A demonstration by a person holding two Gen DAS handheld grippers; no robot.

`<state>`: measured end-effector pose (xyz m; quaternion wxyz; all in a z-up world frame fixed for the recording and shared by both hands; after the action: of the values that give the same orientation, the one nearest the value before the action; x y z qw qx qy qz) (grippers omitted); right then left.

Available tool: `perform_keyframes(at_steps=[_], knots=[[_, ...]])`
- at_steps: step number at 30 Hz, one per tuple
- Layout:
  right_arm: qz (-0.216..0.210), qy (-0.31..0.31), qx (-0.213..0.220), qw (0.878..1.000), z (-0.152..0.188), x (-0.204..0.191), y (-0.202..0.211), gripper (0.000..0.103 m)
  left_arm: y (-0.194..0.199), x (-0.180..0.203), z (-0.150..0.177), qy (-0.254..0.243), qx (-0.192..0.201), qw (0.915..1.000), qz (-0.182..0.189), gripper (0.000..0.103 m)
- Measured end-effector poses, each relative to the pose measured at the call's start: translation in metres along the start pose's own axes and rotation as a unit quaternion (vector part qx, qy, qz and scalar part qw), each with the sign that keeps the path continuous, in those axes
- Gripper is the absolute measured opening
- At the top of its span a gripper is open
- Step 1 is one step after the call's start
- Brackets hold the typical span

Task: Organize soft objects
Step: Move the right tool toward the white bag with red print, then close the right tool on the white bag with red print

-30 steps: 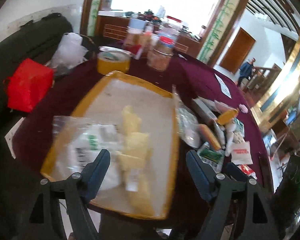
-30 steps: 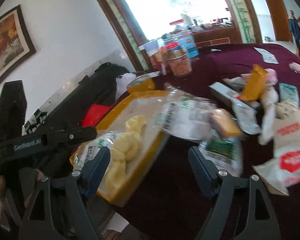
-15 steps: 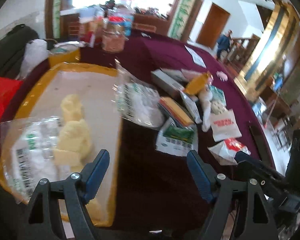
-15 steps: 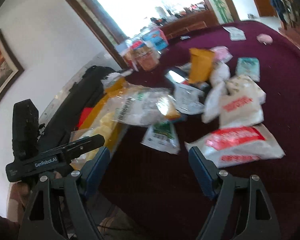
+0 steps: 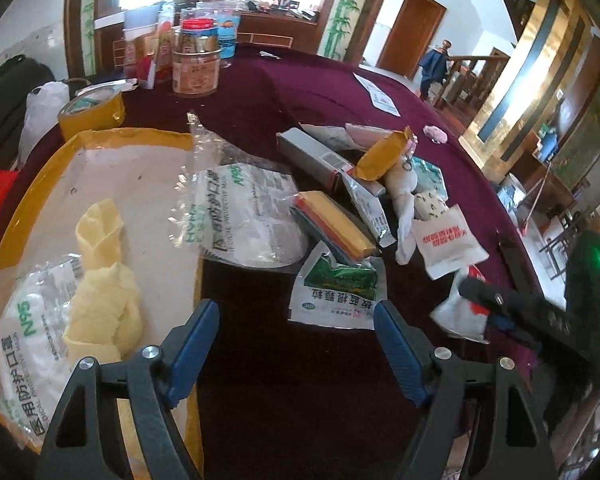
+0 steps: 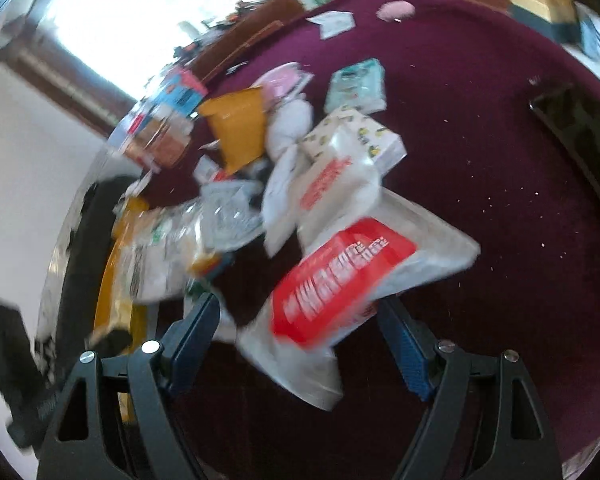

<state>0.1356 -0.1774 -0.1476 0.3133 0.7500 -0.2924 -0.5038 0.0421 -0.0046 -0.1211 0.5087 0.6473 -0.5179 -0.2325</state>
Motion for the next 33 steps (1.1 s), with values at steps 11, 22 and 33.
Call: perform_keyframes(at_steps=[11,22,33], knots=[[0.058,-0.025,0.036,0.997,-0.011,0.017,-0.009,0.061,-0.053,0.042,-0.013,-0.069,-0.051,0.9957,-0.033,0.083],[0.047,0.000,0.054,0.997,0.001,0.007,-0.002,0.036,-0.067,0.029,-0.002,-0.019,-0.080,0.9966,0.008,0.070],[0.023,-0.019,0.107,0.994,0.003,0.008,0.029,0.035,-0.056,0.025,0.012,0.000,-0.086,0.9961,0.019,0.066]])
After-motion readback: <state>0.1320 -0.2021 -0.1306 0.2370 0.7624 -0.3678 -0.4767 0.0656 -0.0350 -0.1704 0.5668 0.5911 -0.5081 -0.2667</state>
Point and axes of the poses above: each gripper's, at about its wrist camera, not at the fingertips, and y roughly against the way its jaws point, x to its right, z to its underside, the point moved 9 cm from there along -y, roughly the way its jaws point, and after that the axes turned 12 degrees about -x, right-handed, at the moved point
